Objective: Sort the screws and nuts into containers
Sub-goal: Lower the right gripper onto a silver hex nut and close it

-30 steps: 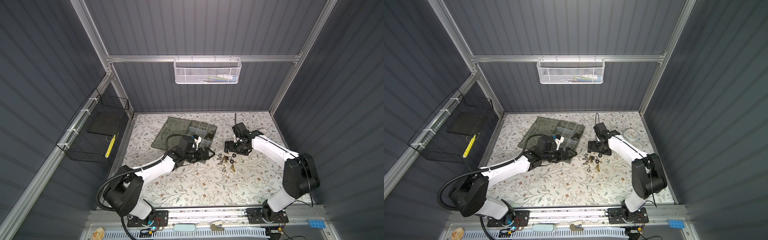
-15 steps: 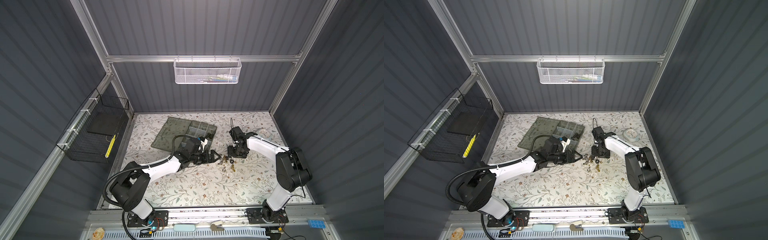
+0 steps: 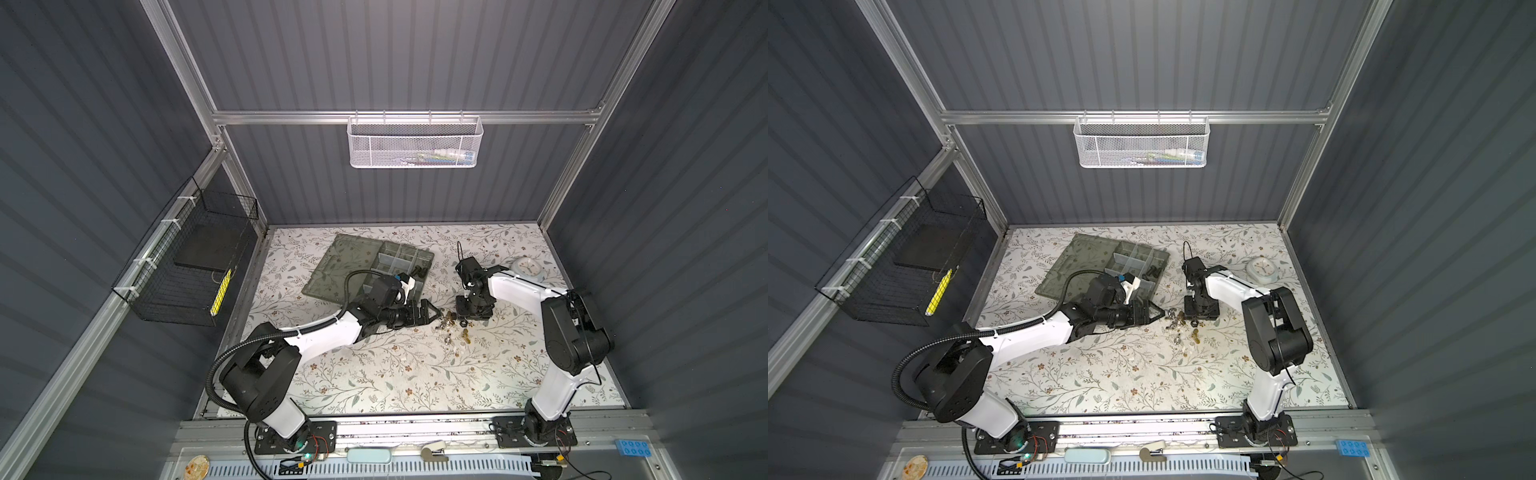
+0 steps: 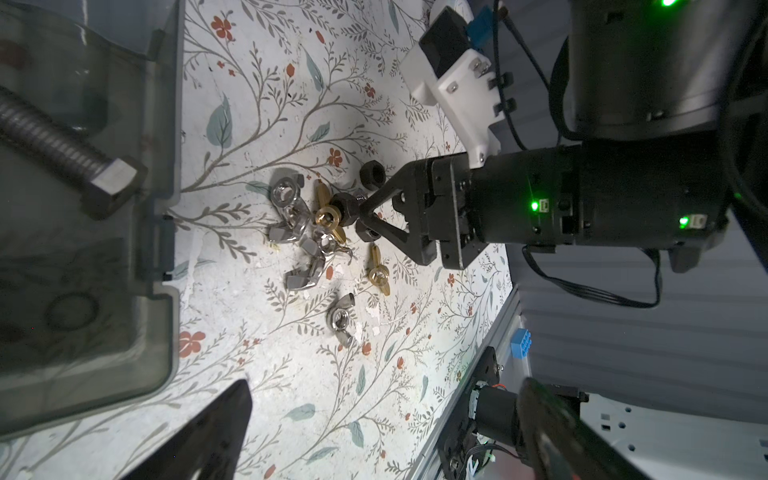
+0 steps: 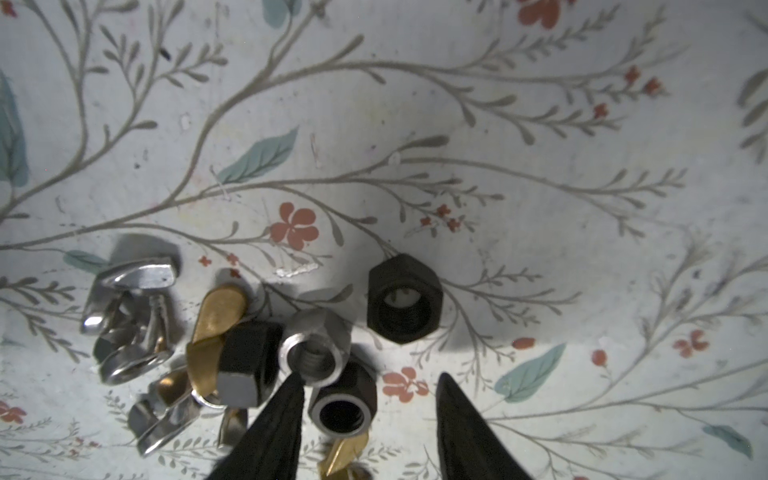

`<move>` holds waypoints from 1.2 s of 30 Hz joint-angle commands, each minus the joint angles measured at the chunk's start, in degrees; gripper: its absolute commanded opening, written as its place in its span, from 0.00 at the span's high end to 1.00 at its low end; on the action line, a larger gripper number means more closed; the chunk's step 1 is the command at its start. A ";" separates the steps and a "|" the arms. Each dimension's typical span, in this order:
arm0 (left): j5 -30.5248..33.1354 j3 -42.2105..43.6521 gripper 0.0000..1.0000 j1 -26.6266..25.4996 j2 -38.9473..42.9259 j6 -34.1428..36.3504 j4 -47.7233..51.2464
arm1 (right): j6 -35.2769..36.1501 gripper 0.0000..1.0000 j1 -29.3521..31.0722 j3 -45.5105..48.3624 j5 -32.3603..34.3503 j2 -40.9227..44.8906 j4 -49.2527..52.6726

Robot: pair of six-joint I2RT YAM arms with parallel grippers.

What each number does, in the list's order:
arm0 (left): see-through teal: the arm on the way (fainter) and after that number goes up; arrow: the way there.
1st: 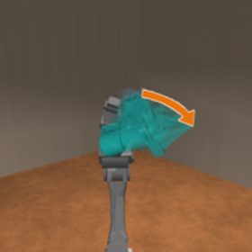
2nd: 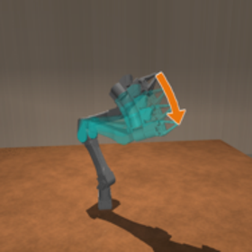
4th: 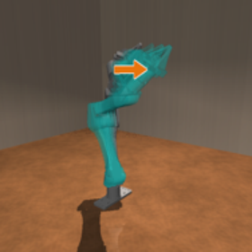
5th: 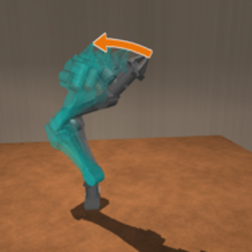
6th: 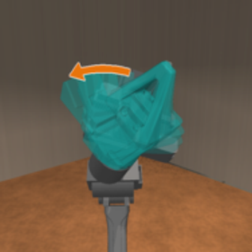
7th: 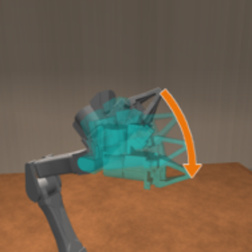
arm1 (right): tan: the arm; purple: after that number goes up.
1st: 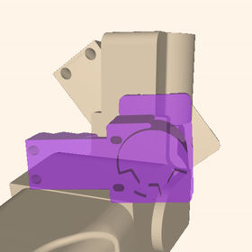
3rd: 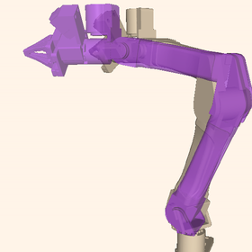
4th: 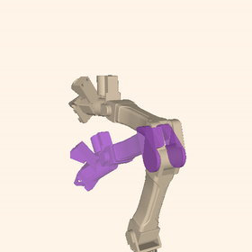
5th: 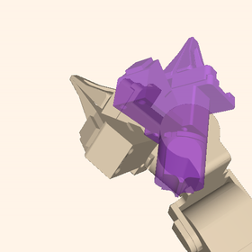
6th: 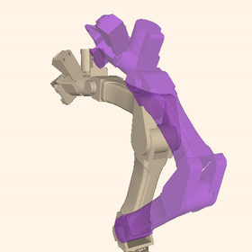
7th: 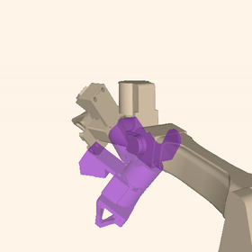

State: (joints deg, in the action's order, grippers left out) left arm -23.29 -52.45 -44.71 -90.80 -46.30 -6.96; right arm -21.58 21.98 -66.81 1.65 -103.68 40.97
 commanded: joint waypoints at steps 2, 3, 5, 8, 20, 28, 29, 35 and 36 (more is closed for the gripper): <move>0.44 -1.43 0.00 -0.12 -1.12 0.16 -0.42 | 0.31 0.48 1.03 -2.32 -0.34 -1.90 1.48; 0.47 -1.45 0.00 -0.09 -1.05 0.16 -0.34 | 0.23 0.48 0.97 -2.77 -0.71 -2.45 1.48; 0.56 -1.43 0.00 -0.07 -1.05 0.29 -0.14 | 0.14 0.48 1.21 -3.49 -1.07 -3.25 1.48; 0.67 -1.43 0.00 -0.10 -0.78 0.43 0.24 | -0.10 0.49 1.51 -4.48 -1.38 -4.21 1.40; 1.29 -1.24 0.00 -0.09 -0.07 0.85 1.25 | -0.12 0.59 2.01 -5.62 -2.31 -6.88 1.13; 1.41 -1.38 0.00 -0.10 -0.03 0.85 1.51 | 0.05 0.66 2.31 -4.92 -2.00 -6.89 1.13; 1.47 -1.41 0.00 -0.10 0.01 0.85 1.51 | 0.05 0.67 2.42 -4.74 -1.95 -7.00 1.13; 1.60 -1.34 0.00 -0.11 0.36 0.88 1.78 | 0.22 0.69 2.38 -4.85 -1.65 -7.57 1.13; 1.65 -1.32 0.00 -0.12 0.45 0.84 1.86 | 0.23 0.69 2.42 -4.99 -1.66 -7.67 1.08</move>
State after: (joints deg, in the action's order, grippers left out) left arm -22.11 -52.45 -44.71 -91.31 -46.26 -6.20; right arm -21.58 24.08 -71.48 -0.03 -109.47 41.41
